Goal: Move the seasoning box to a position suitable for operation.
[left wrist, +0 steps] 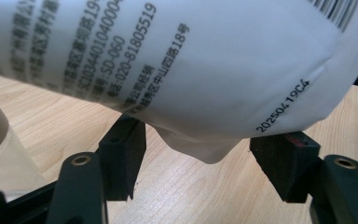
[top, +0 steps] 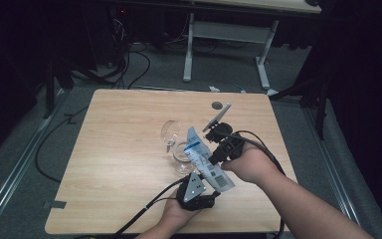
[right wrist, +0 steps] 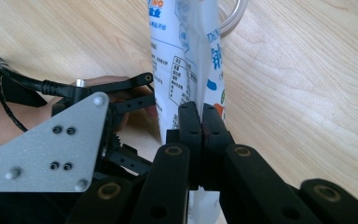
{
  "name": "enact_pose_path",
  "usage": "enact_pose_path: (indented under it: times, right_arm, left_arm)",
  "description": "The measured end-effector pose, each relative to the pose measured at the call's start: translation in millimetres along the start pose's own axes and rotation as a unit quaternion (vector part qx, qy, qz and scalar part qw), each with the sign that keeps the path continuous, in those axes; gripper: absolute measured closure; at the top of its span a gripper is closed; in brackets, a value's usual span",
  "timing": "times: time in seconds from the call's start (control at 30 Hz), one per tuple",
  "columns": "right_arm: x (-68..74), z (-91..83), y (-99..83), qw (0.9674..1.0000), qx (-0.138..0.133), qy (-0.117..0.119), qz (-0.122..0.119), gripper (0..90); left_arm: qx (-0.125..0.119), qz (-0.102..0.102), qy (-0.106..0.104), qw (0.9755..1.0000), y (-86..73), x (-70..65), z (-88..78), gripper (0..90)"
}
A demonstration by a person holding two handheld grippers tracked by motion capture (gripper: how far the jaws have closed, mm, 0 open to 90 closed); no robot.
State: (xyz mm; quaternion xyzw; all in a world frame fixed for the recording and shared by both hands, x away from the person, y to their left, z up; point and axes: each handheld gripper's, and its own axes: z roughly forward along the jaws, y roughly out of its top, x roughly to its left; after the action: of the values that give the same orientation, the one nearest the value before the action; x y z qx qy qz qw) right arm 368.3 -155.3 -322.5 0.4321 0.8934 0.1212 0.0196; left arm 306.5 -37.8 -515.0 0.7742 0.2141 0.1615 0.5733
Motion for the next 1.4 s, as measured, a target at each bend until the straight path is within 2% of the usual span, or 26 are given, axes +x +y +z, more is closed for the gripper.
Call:
enact_pose_path:
  times: [0.27, 0.33, 0.37, 0.47, 0.73, 0.77, 0.8, 0.83, 1.0, 1.03, 1.1, 1.13, 1.3, 1.37, 1.4]
  right_arm:
    - [0.0, -2.0, 2.1, 1.0000, -0.005, -0.001, -0.001, 89.9]
    - [1.4, -2.2, 2.4, 1.0000, -0.004, -0.002, 0.009, 90.0]
    - [0.1, -1.8, 2.7, 1.0000, -0.007, -0.002, -0.001, 90.0]
    - [-0.2, -1.5, 3.5, 1.0000, -0.005, -0.006, -0.004, 90.0]
    - [-2.6, 0.7, 4.8, 0.9997, 0.000, -0.019, -0.013, 90.0]
    - [-2.8, 1.3, 5.1, 0.9997, -0.001, -0.020, -0.012, 89.9]
    - [-1.1, 1.4, 5.5, 0.9998, 0.003, -0.022, 0.001, 89.9]
    - [-3.6, 2.4, 6.4, 0.9996, -0.001, -0.024, -0.016, 90.0]
    - [-5.0, 4.6, 10.3, 0.9996, 0.000, -0.027, -0.011, 90.0]
    - [-6.4, 5.0, 10.8, 0.9995, -0.003, -0.028, -0.018, 89.9]
    - [-6.7, 5.2, 11.9, 0.9996, 0.000, -0.026, -0.010, 89.9]
    - [-8.1, 5.7, 12.6, 0.9995, -0.002, -0.027, -0.016, 89.9]
    - [-11.0, 7.7, 16.4, 0.9998, 0.001, -0.020, -0.009, 89.9]
    - [-13.2, 8.7, 19.2, 0.9998, -0.004, -0.017, -0.013, 89.9]
    - [-11.8, 8.1, 20.3, 0.9999, 0.000, -0.015, 0.005, 89.9]
  left_arm:
    - [0.000, -0.002, 0.007, 1.0000, 1.3, 1.2, -1.4, 52.8]
    - [0.002, -0.001, 0.009, 1.0000, 1.6, 1.8, -2.0, 54.6]
    - [0.003, 0.000, 0.009, 1.0000, 1.6, 1.8, -2.1, 55.1]
    - [0.004, 0.006, 0.010, 0.9999, 1.4, 1.4, -3.2, 57.3]
    - [0.003, 0.018, 0.015, 0.9997, -0.2, -1.5, -6.4, 61.7]
    - [0.002, 0.016, 0.017, 0.9997, -0.5, -1.9, -6.8, 62.1]
    - [0.002, 0.013, 0.018, 0.9997, -0.5, -2.0, -7.1, 62.6]
    - [0.002, 0.011, 0.018, 0.9998, -0.4, -1.9, -7.2, 63.0]
    - [0.003, 0.002, 0.016, 0.9999, 0.8, -0.5, -6.9, 64.1]
    - [0.005, 0.001, 0.016, 0.9999, 1.2, -0.2, -6.8, 64.2]
    - [0.006, 0.000, 0.015, 0.9999, 1.8, 0.5, -6.5, 64.2]
    - [0.006, -0.001, 0.014, 0.9999, 2.3, 0.8, -6.0, 64.2]
    - [0.014, -0.003, 0.015, 0.9998, 4.8, 2.4, -5.6, 64.2]
    - [0.015, -0.009, 0.015, 0.9997, 6.2, 5.0, -5.4, 64.1]
    - [0.017, -0.009, 0.015, 0.9997, 6.8, 6.2, -5.4, 64.1]
